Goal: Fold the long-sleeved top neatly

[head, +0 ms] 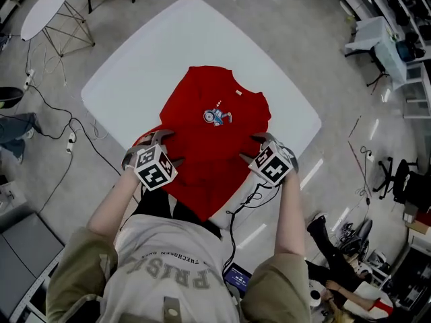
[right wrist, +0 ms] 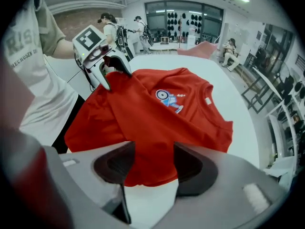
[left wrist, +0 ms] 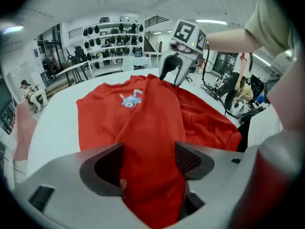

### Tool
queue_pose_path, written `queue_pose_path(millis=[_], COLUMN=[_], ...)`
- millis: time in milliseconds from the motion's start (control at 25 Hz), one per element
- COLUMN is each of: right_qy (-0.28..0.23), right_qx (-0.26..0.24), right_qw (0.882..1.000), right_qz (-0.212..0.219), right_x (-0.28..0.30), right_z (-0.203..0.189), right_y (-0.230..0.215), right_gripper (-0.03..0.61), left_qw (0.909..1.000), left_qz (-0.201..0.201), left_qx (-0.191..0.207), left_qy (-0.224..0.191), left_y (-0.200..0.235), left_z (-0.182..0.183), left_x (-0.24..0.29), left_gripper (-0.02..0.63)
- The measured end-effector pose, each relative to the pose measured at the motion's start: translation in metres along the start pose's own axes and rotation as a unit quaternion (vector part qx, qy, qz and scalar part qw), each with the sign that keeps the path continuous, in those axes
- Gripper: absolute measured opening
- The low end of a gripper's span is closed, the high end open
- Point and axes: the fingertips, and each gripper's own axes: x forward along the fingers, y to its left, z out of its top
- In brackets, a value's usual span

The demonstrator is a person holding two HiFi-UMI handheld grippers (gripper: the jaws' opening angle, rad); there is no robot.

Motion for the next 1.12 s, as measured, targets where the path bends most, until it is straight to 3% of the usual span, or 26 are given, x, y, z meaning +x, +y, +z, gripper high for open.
queue_pose_path(millis=[160,320,480,600,720,880,1120], right_qy=[0.043,0.049,0.054,0.02,-0.025,-0.063,-0.076], right_qx=[0.02,0.039,0.069,0.076,0.091,0.121,0.173], right_qw=[0.999,0.998,0.996,0.996,0.993,0.987,0.98], right_qz=[0.001,-0.013,-0.026,-0.05,-0.071,-0.081,-0.066], right_x=[0.015,0.021,0.021,0.006,-0.01,-0.011,0.013], right_z=[-0.03,-0.039,-0.029,-0.013,0.003,0.017,0.025], right_y=[-0.001,-0.008,-0.007,0.005,0.033,0.083,0.173], right_gripper=[0.241,0.241,0.241,0.241,0.241,0.241,0.241], left_qw=[0.9998,0.999,0.9994,0.9991,0.999,0.9996,0.9989], left_qz=[-0.009,-0.018,-0.02,-0.013,-0.011,-0.015,-0.032], left_qx=[-0.02,-0.038,-0.019,-0.006,-0.007,0.019,0.028], left_qy=[0.002,-0.014,-0.021,-0.04,-0.042,-0.016,0.019], left_y=[0.0,-0.001,0.002,0.006,0.017,0.028,0.026], left_z=[-0.015,-0.021,-0.022,-0.021,-0.045,-0.086,-0.135], left_x=[0.003,0.008,-0.001,-0.027,-0.051,-0.068,-0.067], left_gripper=[0.339,0.339,0.339,0.341,0.341,0.339,0.345])
